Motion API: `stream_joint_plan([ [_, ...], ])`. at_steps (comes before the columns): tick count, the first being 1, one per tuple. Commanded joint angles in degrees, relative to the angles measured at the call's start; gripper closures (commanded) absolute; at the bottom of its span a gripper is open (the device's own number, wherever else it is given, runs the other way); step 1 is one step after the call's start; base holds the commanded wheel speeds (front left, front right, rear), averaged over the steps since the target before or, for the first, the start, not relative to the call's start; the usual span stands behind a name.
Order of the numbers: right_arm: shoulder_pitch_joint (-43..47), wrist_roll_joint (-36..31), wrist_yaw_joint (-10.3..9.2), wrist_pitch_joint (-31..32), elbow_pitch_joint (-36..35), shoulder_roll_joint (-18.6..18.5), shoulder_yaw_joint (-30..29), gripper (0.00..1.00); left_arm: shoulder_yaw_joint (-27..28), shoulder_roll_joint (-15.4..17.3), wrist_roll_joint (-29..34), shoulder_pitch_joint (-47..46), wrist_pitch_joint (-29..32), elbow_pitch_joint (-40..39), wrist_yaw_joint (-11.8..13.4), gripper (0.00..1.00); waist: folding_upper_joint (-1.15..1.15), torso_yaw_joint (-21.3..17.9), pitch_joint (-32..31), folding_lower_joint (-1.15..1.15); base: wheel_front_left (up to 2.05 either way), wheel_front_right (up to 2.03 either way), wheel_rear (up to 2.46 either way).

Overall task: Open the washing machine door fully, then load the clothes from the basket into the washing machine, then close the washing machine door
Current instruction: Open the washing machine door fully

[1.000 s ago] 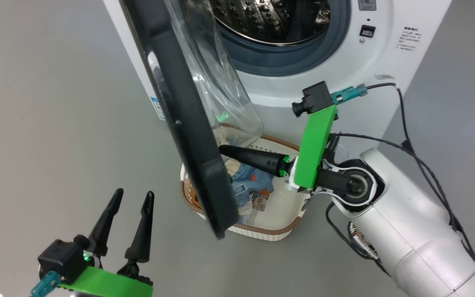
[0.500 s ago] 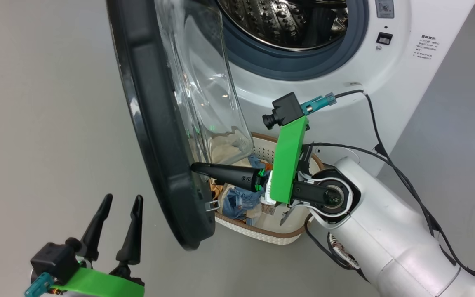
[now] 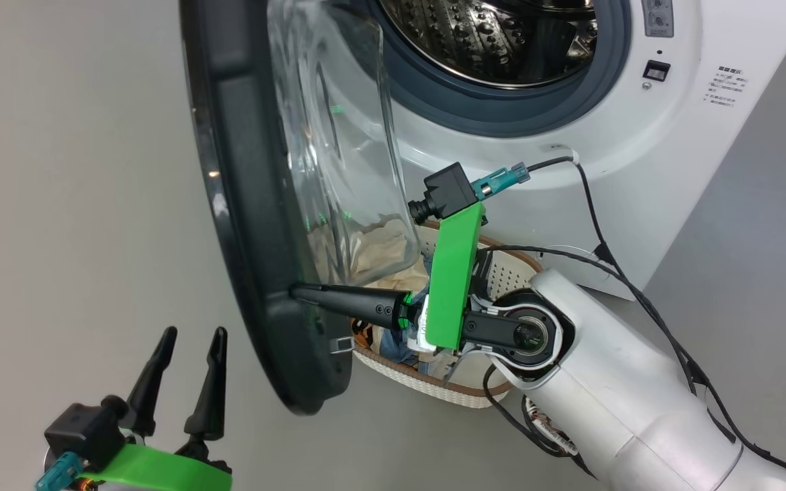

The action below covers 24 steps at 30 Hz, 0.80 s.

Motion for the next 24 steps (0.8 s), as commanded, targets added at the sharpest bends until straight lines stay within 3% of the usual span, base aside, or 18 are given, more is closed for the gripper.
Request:
stream_joint_plan([
  [1, 0.2, 0.6, 0.09, -0.5, -1.5, 2.1, 0.7, 1.00, 2.3, 1.0, 0.7, -2.3, -0.5, -1.0, -0.2, 0.00, 0.00, 0.2, 0.0, 0.00, 0.00, 0.00, 0.00],
  [24, 1.2, 0.1, 0.09, -1.4, -0.7, 1.9, -1.0, 1.00, 2.6, 1.7, 0.6, -2.0, -0.5, -0.5, -0.2, 0.00, 0.00, -1.7, -1.2, 0.00, 0.00, 0.00, 0.00],
])
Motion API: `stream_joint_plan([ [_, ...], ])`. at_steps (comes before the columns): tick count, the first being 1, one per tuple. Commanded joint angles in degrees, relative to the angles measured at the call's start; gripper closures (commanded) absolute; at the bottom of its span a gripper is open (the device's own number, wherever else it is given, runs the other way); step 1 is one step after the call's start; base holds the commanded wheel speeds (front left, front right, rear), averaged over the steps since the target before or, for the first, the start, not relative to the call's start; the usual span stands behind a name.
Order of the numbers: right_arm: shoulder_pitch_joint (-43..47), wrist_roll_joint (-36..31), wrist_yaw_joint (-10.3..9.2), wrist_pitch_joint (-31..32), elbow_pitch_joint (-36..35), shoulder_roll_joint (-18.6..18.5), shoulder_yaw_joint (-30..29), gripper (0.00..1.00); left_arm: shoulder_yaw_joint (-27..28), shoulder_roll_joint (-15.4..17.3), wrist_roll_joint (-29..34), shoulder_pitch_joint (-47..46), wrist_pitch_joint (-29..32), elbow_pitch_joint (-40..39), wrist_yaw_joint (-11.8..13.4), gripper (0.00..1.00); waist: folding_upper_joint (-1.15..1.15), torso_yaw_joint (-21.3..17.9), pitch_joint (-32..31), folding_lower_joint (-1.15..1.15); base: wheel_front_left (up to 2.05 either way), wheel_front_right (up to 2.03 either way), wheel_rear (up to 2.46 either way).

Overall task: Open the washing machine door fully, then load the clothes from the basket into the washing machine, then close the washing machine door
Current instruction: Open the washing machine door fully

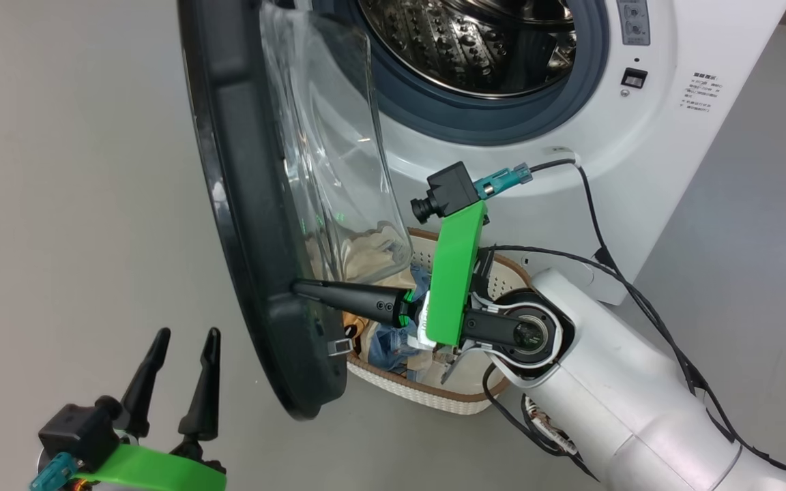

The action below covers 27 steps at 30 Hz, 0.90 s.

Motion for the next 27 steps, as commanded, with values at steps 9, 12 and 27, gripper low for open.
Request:
stream_joint_plan([
  [9, 2.8, -1.9, 0.09, -2.1, -0.8, -0.7, -2.1, 0.56, 2.2, 1.9, 0.6, -1.4, -0.5, -0.8, -0.2, 0.00, -0.01, -1.1, -0.8, 0.00, 0.00, 0.00, 0.00],
  [12, 3.4, -2.5, 0.09, -2.9, -0.6, -1.7, -2.4, 0.00, 2.3, 2.1, 0.6, -1.3, -0.5, -0.9, -0.2, 0.00, -0.01, -1.6, -0.9, 0.00, 0.00, 0.00, 0.00],
  [27, 8.0, -6.0, 0.09, -9.7, 0.6, -8.8, -3.7, 0.00, 3.5, 2.9, 0.8, 0.1, -0.5, -0.7, -0.2, 0.00, -0.01, -4.2, -2.3, 0.00, 0.00, 0.00, 0.00],
])
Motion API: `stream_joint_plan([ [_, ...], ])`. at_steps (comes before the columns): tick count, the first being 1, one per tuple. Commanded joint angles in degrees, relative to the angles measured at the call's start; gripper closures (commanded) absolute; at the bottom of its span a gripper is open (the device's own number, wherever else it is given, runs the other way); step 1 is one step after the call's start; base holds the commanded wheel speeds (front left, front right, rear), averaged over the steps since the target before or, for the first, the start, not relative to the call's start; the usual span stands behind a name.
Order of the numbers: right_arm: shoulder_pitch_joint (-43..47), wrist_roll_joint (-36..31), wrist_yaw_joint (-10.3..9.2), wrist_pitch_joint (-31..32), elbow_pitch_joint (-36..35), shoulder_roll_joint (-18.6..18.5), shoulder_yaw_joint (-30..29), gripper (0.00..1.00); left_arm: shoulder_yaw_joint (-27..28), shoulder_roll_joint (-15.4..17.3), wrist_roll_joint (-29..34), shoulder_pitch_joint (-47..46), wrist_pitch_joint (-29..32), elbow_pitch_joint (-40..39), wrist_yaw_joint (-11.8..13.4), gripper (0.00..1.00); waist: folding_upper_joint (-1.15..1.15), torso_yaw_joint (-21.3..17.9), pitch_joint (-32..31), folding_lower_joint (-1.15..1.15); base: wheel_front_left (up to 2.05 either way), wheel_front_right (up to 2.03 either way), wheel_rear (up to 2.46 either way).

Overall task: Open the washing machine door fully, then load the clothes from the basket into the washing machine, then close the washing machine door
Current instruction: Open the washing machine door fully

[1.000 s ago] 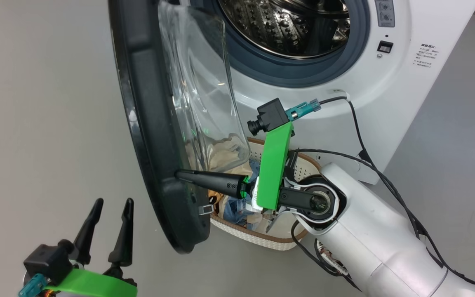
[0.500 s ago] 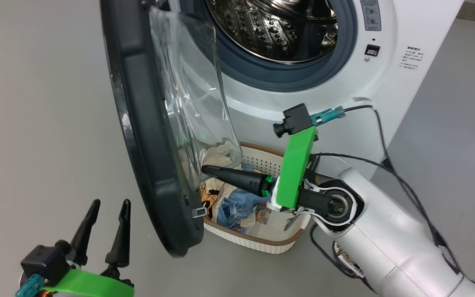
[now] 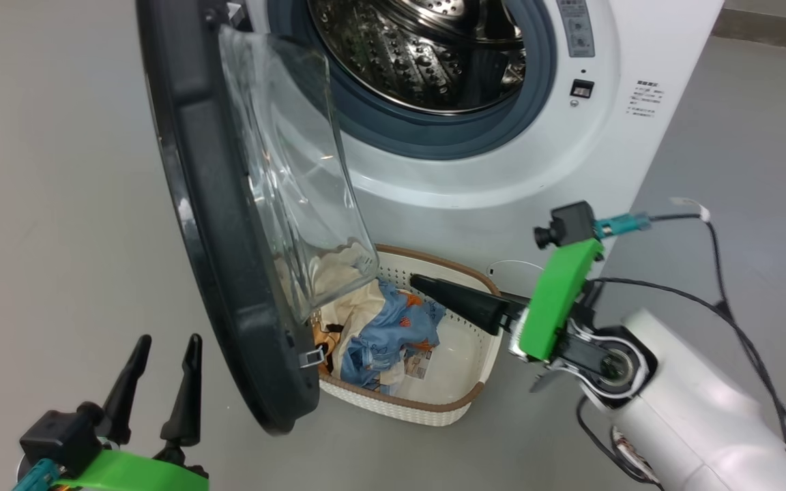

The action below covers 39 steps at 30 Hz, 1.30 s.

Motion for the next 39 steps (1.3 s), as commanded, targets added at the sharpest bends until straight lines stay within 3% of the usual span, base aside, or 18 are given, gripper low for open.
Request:
stream_joint_plan([
  [1, 1.3, -1.3, 0.09, -1.3, -1.2, -0.3, 0.0, 0.00, 2.5, 1.7, 0.8, -0.6, -0.5, -1.1, -0.2, 0.00, 0.00, -0.4, -0.2, 0.00, 0.00, 0.00, 0.00],
  [14, 8.0, -6.1, 0.09, -12.1, -1.1, -8.7, 1.6, 0.00, 3.5, 1.6, 1.1, 0.7, -0.5, -1.0, -0.2, 0.00, 0.00, -1.9, -1.3, 0.00, 0.00, 0.00, 0.00],
  [31, 14.0, -3.0, 0.09, -22.0, -3.6, -14.5, 0.9, 0.00, 4.7, 1.4, 1.7, 2.5, -0.5, -1.3, -0.2, 0.00, 0.00, -3.0, -2.4, 0.00, 0.00, 0.00, 0.00],
  [39, 15.6, -9.6, 0.09, -30.7, -2.2, -17.2, 3.6, 0.00, 4.8, 1.4, 1.8, 2.8, -0.5, -1.0, -0.2, 0.00, 0.00, -3.0, -3.0, 0.00, 0.00, 0.00, 0.00],
])
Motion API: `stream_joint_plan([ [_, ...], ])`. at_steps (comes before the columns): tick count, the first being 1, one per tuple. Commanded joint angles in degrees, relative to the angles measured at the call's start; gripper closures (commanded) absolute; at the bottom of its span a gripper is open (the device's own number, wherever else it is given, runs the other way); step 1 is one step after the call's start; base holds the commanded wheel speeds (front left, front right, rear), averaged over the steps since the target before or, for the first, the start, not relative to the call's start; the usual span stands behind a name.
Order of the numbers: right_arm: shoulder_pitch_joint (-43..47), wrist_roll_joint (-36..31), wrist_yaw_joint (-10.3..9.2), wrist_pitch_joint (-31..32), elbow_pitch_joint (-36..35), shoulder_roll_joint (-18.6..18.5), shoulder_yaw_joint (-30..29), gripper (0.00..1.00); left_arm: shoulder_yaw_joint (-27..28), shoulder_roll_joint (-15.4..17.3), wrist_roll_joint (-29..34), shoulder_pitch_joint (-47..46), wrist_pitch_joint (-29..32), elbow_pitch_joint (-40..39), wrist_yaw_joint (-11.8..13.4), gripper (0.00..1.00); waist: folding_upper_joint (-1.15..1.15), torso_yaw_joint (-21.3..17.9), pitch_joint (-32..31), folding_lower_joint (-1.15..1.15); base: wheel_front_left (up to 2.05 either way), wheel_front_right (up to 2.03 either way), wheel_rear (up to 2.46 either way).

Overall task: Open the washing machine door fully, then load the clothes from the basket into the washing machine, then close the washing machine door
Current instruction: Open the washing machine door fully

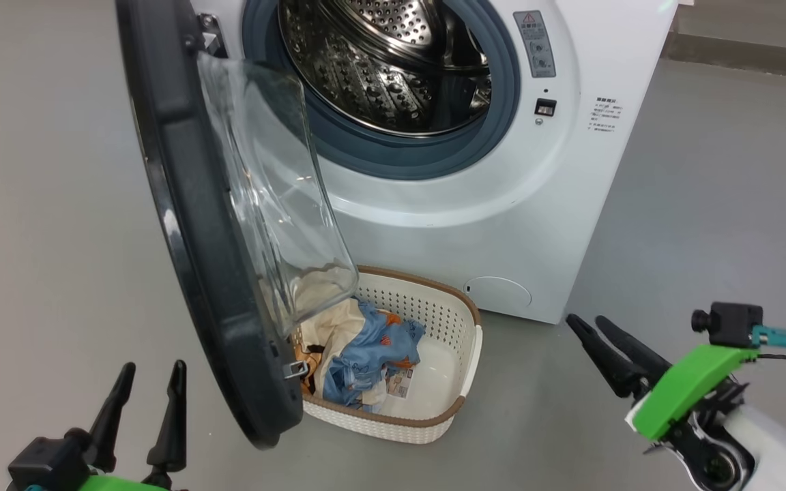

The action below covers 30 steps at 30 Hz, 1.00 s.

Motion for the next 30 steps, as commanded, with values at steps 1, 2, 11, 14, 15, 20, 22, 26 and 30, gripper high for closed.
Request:
stream_joint_plan([
  [1, 1.7, -1.7, 0.09, -2.1, -0.4, -1.4, 1.1, 0.00, 2.2, 1.2, 0.3, -0.6, -0.5, -1.0, -0.2, 0.00, 0.00, 0.0, -0.1, 0.00, 0.00, 0.00, 0.00],
  [2, 2.0, -3.0, 0.09, -3.9, 0.3, -1.6, 1.7, 0.00, 2.3, 1.2, 0.3, -0.6, -0.5, -0.9, -0.2, 0.00, 0.00, 0.1, -0.2, 0.00, 0.00, 0.00, 0.00],
  [11, 5.1, -19.7, 0.09, -9.2, 1.3, 1.6, -5.1, 0.00, 3.1, 0.9, 0.4, -0.2, -0.5, -1.0, -0.2, 0.00, 0.00, 0.0, -0.1, 0.00, 0.00, 0.00, 0.00],
  [14, 8.3, -29.5, 0.09, -9.2, -1.8, 4.4, -11.6, 0.00, 3.2, 0.8, 0.4, -0.3, -0.5, -1.0, -0.2, 0.00, 0.00, 0.1, 0.0, 0.00, 0.00, 0.00, 0.00],
  [15, 9.5, -32.1, 0.09, -9.2, -2.9, 5.5, -13.6, 0.00, 3.2, 0.8, 0.4, -0.4, -0.5, -0.9, -0.2, 0.00, 0.00, 0.2, 0.0, 0.00, 0.00, 0.00, 0.00],
  [20, 14.7, -42.2, 0.09, -9.2, -7.2, 9.6, -21.4, 0.00, 3.5, 0.5, 0.3, -0.6, -0.5, -0.8, -0.2, 0.00, 0.00, 0.6, 0.0, 0.00, 0.00, 0.00, 0.00],
  [22, 16.1, -44.3, 0.09, -9.2, -8.2, 10.9, -23.6, 0.00, 3.5, 0.4, 0.3, -0.6, -0.5, -0.8, -0.2, 0.00, 0.00, 0.7, -0.1, 0.00, 0.00, 0.00, 0.00],
  [26, 17.7, -46.2, 0.09, -9.2, -9.3, 12.3, -25.7, 0.00, 3.9, 0.0, 0.0, -0.6, -0.5, -0.8, -0.2, 0.00, 0.00, 0.8, -0.3, 0.00, 0.00, 0.00, 0.00],
  [30, 18.4, -46.9, 0.09, -9.2, -9.6, 12.6, -26.5, 0.00, 4.9, -0.7, -1.7, -0.8, -0.5, -1.1, -0.2, 0.74, 0.00, 1.0, -0.6, 0.00, 0.00, 0.00, 0.00],
])
